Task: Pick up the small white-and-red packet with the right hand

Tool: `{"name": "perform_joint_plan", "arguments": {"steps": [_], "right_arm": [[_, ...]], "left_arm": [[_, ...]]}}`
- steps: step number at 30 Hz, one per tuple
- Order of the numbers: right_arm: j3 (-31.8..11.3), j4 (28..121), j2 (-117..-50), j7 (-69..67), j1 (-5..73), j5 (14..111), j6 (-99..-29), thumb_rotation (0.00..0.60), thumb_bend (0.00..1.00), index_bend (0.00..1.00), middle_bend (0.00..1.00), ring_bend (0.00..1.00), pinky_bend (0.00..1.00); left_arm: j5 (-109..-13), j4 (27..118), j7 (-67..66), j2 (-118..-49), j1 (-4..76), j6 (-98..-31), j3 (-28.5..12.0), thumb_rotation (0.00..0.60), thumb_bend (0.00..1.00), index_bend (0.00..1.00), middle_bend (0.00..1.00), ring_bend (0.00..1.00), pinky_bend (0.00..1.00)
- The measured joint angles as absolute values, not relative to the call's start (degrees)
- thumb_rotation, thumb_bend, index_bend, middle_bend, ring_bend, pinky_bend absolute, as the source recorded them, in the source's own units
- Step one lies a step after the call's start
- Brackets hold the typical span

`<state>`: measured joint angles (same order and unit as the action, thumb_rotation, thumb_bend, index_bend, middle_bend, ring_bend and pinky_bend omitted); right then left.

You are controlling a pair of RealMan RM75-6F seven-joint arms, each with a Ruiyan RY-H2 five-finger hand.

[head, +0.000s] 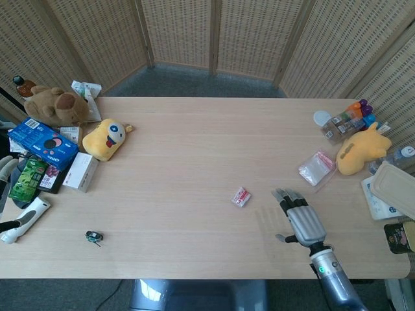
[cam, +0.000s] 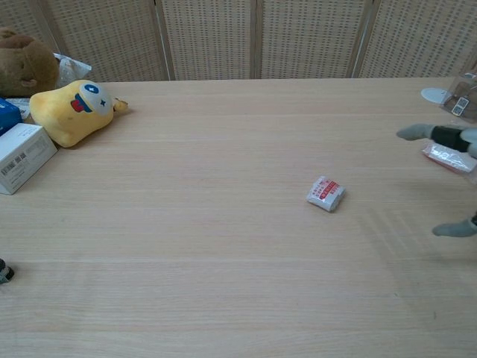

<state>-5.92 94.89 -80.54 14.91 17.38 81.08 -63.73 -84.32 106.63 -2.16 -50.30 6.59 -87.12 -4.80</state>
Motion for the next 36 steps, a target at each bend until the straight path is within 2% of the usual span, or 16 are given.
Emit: {"name": "perform_joint_plan", "arguments": {"steps": [10, 19, 23, 24, 30, 36], "right_arm": [[-12.03, 88.54, -91.24, 21.11, 26.41, 66.69, -56.09, 0.598, 0.0, 0.0, 0.0, 0.0, 0.0], [-15.06, 79.74, -98.28, 24.29, 31.44, 58.41, -54.94, 0.598, 0.0, 0.0, 0.0, 0.0, 0.0], [-15.71, 77.37, -100.03, 23.74, 32.29, 57.34, -55.86, 0.597, 0.0, 0.16, 0.0, 0.0, 0.0], [-15.81, 76.89, -100.34, 23.5, 32.42, 57.27, -56.1, 0.597, 0.0, 0.17, 0.0, 0.0, 0.0], [-16.25, 74.15, -102.46, 23.23, 33.15, 55.97, -57.75, 0.599, 0.0, 0.23, 0.0, 0.0, 0.0], [-16.22, 74.86, -104.53, 26.22, 33.48, 53.98, -60.48, 0.598, 0.0, 0.23, 0.0, 0.0, 0.0]], "left_arm": [[-82.03, 105.12, -3.64, -51.53, 7.24, -85.73, -5.55, 0.6, 0.0, 0.08, 0.0, 0.0, 0.0], [-80.78, 104.28, -3.6, -51.97, 7.56, -84.95, -6.06, 0.6, 0.0, 0.08, 0.0, 0.0, 0.0], [-80.7, 104.18, -3.26, -51.91, 7.5, -84.97, -6.14, 0.6, 0.0, 0.08, 0.0, 0.0, 0.0], [-80.69, 104.17, -3.23, -51.88, 7.48, -84.96, -6.15, 0.6, 0.0, 0.08, 0.0, 0.0, 0.0], [-80.71, 104.19, -3.37, -51.92, 7.43, -84.99, -6.16, 0.6, 0.0, 0.08, 0.0, 0.0, 0.0], [-80.57, 104.06, -3.44, -52.07, 7.5, -84.71, -6.19, 0.6, 0.0, 0.08, 0.0, 0.0, 0.0]]}}
